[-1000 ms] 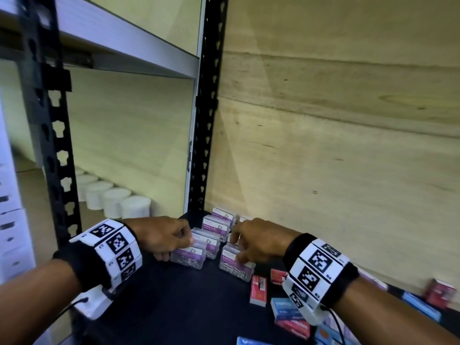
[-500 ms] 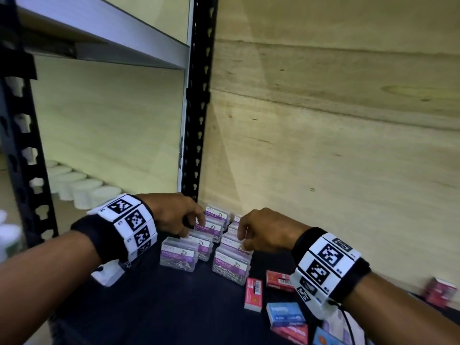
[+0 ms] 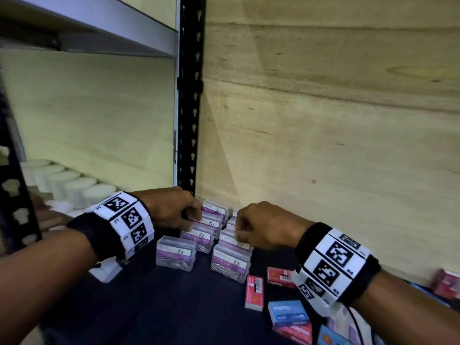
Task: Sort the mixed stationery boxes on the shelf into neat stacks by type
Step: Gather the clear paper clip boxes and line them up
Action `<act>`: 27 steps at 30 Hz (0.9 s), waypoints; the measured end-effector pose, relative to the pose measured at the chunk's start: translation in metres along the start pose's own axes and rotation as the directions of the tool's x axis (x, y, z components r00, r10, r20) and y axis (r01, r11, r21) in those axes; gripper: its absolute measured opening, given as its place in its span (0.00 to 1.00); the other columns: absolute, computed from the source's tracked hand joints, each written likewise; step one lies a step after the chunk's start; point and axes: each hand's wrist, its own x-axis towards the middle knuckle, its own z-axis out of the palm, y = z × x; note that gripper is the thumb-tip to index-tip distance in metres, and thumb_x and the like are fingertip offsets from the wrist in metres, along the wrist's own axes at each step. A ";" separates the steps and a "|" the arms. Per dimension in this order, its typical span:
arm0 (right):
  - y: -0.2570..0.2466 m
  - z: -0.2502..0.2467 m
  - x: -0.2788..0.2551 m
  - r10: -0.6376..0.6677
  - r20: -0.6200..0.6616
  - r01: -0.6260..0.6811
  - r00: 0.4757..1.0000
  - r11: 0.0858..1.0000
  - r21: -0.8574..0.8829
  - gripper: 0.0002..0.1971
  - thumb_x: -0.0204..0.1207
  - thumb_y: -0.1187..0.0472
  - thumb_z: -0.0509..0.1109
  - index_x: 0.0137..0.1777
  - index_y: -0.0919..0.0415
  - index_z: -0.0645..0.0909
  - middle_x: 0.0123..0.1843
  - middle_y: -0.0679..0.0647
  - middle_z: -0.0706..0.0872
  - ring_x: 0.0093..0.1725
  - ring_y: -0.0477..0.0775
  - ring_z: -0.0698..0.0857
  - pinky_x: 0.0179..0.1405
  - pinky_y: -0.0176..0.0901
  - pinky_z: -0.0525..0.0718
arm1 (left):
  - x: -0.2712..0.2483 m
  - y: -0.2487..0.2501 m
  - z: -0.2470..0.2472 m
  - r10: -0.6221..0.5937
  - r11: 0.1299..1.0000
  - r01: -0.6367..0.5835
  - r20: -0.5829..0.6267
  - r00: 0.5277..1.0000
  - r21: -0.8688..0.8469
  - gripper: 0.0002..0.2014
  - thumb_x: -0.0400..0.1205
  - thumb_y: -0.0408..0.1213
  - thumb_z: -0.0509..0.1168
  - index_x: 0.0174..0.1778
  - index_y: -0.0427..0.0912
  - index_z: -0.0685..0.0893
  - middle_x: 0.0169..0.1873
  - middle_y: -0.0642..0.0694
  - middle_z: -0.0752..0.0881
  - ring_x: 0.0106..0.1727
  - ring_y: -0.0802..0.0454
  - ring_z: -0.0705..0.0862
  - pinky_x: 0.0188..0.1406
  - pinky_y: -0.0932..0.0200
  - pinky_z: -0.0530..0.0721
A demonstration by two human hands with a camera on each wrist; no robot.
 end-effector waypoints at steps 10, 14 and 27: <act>-0.012 -0.001 -0.005 0.006 0.164 0.000 0.986 0.999 -0.035 0.15 0.75 0.46 0.77 0.52 0.57 0.88 0.49 0.50 0.91 0.50 0.50 0.88 0.52 0.45 0.85 | -0.025 0.008 -0.011 -0.095 0.995 0.088 0.202 0.975 0.044 0.23 0.72 0.38 0.79 0.61 0.59 0.83 0.51 0.61 0.84 0.47 0.66 0.82 0.40 0.71 0.76; -0.014 0.002 -0.004 0.008 0.153 0.000 0.988 0.999 -0.050 0.14 0.75 0.48 0.77 0.52 0.59 0.88 0.49 0.51 0.91 0.50 0.52 0.88 0.54 0.48 0.86 | -0.020 0.009 0.001 -0.052 0.998 0.046 0.191 0.980 0.033 0.21 0.73 0.30 0.77 0.58 0.55 0.85 0.49 0.56 0.85 0.42 0.62 0.83 0.38 0.70 0.80; 0.013 -0.018 -0.044 0.082 0.095 -0.079 0.992 0.996 -0.031 0.15 0.75 0.45 0.76 0.55 0.52 0.87 0.48 0.45 0.86 0.48 0.48 0.83 0.43 0.41 0.77 | -0.033 0.039 -0.009 0.054 0.992 -0.054 -0.002 0.999 0.116 0.19 0.75 0.40 0.77 0.59 0.57 0.82 0.46 0.63 0.81 0.45 0.65 0.80 0.41 0.73 0.76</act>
